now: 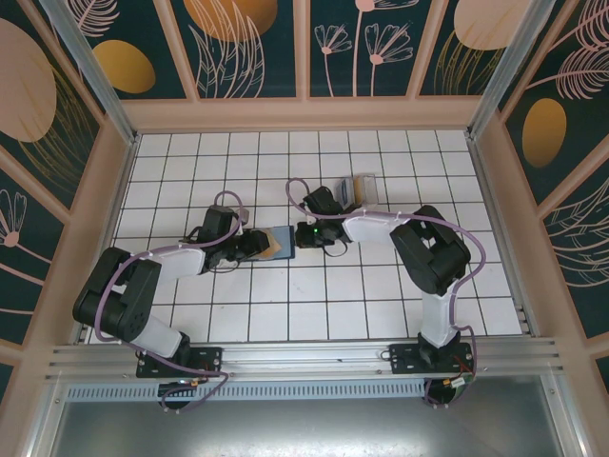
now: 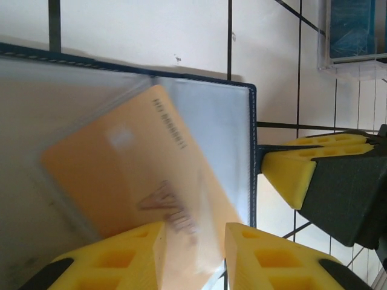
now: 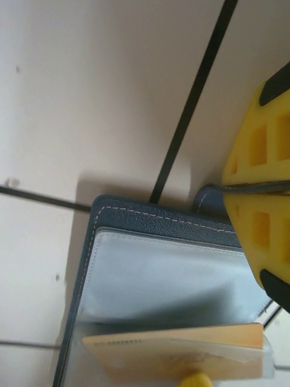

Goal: Put the credit cards into the card holder

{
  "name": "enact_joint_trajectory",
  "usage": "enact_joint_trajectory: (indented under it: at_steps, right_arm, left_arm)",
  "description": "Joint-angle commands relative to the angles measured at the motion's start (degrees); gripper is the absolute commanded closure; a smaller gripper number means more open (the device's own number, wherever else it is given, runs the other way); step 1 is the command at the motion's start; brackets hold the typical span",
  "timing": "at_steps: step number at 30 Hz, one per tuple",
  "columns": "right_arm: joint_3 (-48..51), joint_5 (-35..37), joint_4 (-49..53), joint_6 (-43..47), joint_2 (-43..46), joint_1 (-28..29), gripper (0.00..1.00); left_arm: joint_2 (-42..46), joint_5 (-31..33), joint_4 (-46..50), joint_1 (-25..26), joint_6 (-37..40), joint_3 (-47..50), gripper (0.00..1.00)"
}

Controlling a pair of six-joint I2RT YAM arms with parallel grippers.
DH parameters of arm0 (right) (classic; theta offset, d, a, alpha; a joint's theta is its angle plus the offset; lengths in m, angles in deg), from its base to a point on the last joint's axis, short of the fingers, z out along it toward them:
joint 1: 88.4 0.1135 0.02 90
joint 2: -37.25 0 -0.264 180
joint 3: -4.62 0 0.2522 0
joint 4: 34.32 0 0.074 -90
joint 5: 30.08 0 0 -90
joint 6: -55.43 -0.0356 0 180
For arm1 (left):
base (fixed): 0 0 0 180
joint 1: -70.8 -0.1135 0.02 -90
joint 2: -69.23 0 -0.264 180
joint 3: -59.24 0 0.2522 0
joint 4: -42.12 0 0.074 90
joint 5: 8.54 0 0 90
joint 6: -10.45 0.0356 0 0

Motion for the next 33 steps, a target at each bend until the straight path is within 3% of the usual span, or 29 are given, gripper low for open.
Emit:
enact_joint_trajectory:
  at_steps: [1,3,8,11,20,24,27,33]
  right_arm:
    - [0.61,-4.94,-4.43,-2.66,-0.67,0.57,0.91]
    - [0.09,-4.17,-3.92,-3.38,-0.9,0.57,0.91]
    - [0.06,-0.5,-2.29,-2.45,0.62,0.58,0.91]
    - [-0.45,0.19,-1.33,-1.68,1.05,0.67,0.91]
    - [-2.31,-0.32,-0.69,-0.7,-0.43,1.89,0.92]
    - [-2.81,-0.84,-1.07,-1.31,-0.62,2.16,0.92]
    - [-3.17,-0.82,-1.31,-1.4,-1.04,2.45,0.92]
    - [-4.39,-2.39,-2.09,-1.74,-2.44,2.86,0.92]
  left_arm:
    - [2.35,0.36,-0.14,-0.1,0.13,-2.1,0.68]
    - [3.69,2.73,4.0,-0.1,1.39,-3.11,0.68]
    - [9.56,15.56,15.52,-2.54,3.96,-2.34,0.68]
    - [11.89,17.66,16.89,-5.86,4.04,0.1,0.57]
    - [3.84,11.34,9.59,-6.6,1.72,3.08,0.55]
    - [4.52,14.92,11.55,-6.44,2.63,2.77,0.54]
    - [3.75,13.85,11.84,-6.49,3.62,2.07,0.5]
    - [1.45,5.78,7.22,-6.51,2.19,1.88,0.5]
